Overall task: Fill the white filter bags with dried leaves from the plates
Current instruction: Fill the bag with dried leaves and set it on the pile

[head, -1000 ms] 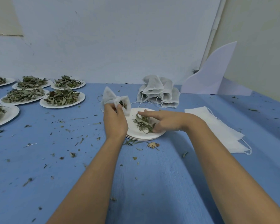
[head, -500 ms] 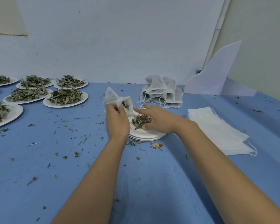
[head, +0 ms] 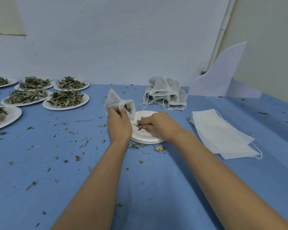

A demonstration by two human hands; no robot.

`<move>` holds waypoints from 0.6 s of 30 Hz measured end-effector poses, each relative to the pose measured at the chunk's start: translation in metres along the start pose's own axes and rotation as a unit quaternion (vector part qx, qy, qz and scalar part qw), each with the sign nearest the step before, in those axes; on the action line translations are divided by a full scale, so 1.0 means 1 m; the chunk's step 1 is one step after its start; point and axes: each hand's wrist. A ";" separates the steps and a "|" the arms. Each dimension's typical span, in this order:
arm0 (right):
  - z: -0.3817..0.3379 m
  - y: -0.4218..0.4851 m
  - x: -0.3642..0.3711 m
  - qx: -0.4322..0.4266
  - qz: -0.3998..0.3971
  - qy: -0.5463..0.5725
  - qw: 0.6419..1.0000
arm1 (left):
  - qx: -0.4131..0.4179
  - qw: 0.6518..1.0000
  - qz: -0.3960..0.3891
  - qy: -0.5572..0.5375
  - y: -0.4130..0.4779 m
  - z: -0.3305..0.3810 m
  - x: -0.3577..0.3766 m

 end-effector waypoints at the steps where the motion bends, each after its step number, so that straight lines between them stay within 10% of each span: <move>1: 0.000 0.000 0.002 0.007 0.024 0.009 1.000 | 0.001 1.000 0.000 0.000 0.000 0.000 0.000; 13: -0.012 0.002 0.014 0.054 0.145 0.017 0.988 | 0.016 1.000 -0.001 -0.004 -0.001 0.003 0.000; 18: -0.009 -0.005 0.001 0.150 0.290 0.307 0.894 | 0.041 0.999 0.000 0.012 -0.002 0.007 -0.001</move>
Point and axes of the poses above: each hand's wrist, its own y-axis towards the middle knuckle, its own x-axis out of the palm, z = x × y, and after that the axes turned 8 degrees about -x, right-handed
